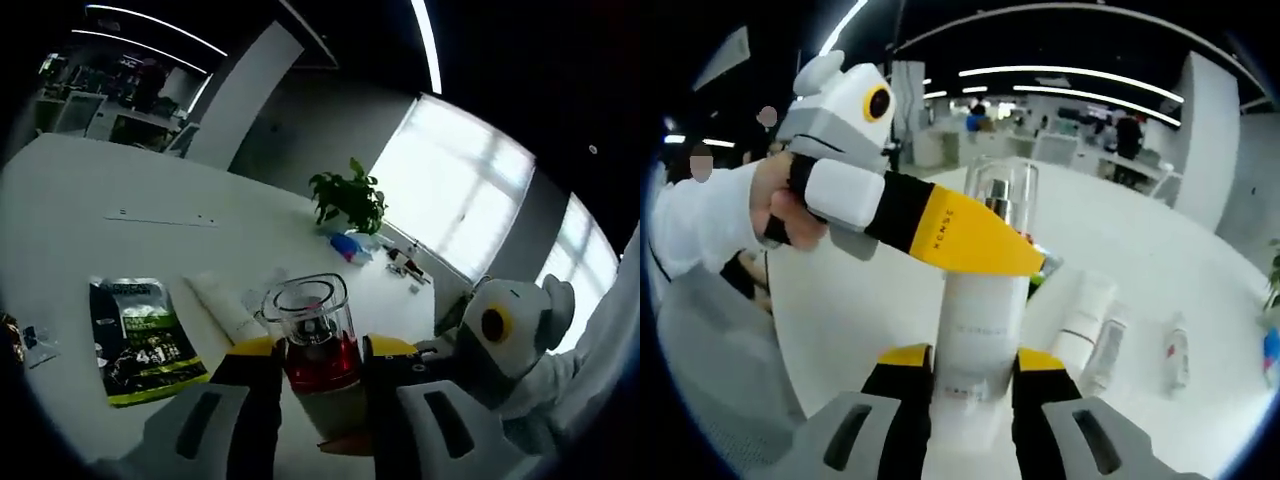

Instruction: Arrange the skincare products in the storage area until every visible bottle or jar stands upright without overlapping.

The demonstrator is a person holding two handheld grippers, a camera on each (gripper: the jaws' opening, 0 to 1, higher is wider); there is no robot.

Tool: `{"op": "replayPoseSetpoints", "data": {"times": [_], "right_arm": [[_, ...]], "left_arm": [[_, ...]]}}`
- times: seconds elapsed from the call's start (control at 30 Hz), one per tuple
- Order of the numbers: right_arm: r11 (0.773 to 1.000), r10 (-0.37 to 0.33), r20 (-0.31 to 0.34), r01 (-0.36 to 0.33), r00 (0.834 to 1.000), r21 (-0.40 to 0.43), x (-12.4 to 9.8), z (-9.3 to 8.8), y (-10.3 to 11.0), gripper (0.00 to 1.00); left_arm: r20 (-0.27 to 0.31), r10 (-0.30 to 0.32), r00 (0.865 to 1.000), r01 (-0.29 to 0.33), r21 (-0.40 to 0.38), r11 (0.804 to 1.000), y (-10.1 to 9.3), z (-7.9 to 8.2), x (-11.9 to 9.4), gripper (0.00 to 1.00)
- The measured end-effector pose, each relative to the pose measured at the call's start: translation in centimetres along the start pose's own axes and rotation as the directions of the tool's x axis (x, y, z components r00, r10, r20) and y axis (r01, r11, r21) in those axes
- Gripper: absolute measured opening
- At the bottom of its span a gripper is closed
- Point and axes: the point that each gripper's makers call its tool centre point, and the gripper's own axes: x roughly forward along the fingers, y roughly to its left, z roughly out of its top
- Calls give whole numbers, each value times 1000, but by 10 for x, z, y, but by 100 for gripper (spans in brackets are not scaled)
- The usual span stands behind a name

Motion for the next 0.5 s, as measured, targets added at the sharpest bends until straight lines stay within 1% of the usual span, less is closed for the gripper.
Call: {"op": "replayPoseSetpoints", "data": {"times": [0.13,0.17,0.23,0.27,0.37,0.5], "right_arm": [[1000,-1,-10,1,1000,-5,2,-4,0,23],[1000,2,-20,-2,1000,0,3,-6,0,23],[1000,12,-33,-11,999,16,5,-10,3,23],[1000,16,-38,-15,999,19,5,-12,4,23],[1000,15,-49,-14,999,14,6,-15,3,22],[1000,15,-56,-14,998,7,6,-17,2,22]], "left_arm": [[-18,-13,1000,14,49,999,-2,-2,2,25],[-29,-16,999,18,89,996,-3,-4,2,25],[-39,-21,999,26,137,990,-7,-7,1,25],[-45,-25,999,31,152,988,-4,-6,3,25],[-59,-23,998,33,166,986,-4,-9,3,24],[-56,-22,998,34,228,973,-6,-10,1,24]]}}
